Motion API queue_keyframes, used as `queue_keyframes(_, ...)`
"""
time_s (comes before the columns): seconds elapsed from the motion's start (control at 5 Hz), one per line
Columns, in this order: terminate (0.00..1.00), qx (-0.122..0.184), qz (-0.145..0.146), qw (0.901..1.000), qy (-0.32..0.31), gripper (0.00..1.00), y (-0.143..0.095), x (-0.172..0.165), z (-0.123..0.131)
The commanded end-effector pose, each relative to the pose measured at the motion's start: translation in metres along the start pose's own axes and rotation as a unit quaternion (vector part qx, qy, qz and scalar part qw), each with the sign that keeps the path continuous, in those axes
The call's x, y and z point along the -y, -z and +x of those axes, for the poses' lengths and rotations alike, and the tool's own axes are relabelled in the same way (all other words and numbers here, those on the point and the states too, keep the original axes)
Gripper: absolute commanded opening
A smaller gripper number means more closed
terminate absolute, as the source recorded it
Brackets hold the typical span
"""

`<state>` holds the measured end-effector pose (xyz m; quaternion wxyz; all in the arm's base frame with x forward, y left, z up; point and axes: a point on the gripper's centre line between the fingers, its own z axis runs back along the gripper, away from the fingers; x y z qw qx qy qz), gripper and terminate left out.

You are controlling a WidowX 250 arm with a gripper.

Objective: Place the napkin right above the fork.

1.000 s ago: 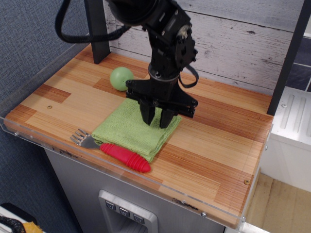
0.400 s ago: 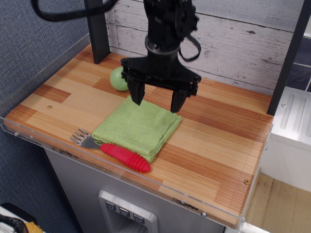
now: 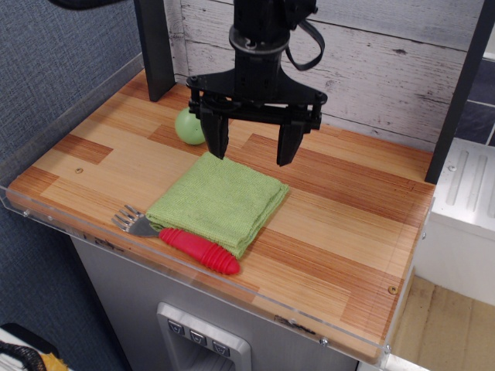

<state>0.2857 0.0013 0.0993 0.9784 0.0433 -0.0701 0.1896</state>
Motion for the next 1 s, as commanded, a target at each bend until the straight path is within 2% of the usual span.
queue_keyframes(0.0, 0.0, -0.011, -0.031, 0.9989, 0.034, 1.0, -0.023, 0.024, -0.018)
queue_keyframes(0.2, 0.0, -0.027, -0.049, 0.9972, 0.049, 1.0, -0.022, 0.033, -0.036)
queue_keyframes(0.4, 0.0, -0.022, -0.058, 0.9971, 0.045, 1.0, -0.021, 0.037, -0.052)
queue_keyframes(0.6, 0.0, -0.022, -0.058, 0.9971, 0.045, 1.0, -0.021, 0.037, -0.052)
queue_keyframes(0.8, 1.0, -0.022, -0.058, 0.9971, 0.045, 1.0, -0.021, 0.037, -0.052)
